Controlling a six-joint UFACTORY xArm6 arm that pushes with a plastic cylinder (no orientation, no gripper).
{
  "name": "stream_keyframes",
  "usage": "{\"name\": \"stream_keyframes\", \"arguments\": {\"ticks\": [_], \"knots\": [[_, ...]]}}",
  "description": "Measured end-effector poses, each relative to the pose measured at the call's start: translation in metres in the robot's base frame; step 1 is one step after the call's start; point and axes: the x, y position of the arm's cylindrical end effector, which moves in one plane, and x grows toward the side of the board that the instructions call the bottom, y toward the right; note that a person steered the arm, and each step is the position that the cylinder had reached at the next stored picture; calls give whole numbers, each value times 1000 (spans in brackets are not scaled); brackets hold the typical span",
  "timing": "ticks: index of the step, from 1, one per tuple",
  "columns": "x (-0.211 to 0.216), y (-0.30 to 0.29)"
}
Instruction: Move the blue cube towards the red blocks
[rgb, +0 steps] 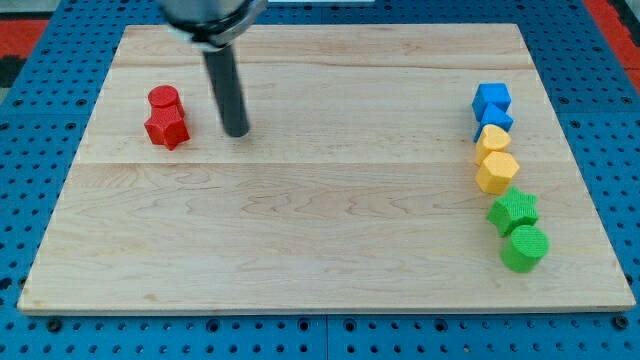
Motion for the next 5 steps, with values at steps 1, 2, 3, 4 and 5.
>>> {"name": "stream_keyframes", "arguments": {"ticks": [1, 2, 3, 4, 5], "knots": [[-35, 76], [-51, 164], [-59, 236], [-78, 304], [-72, 332]]}}
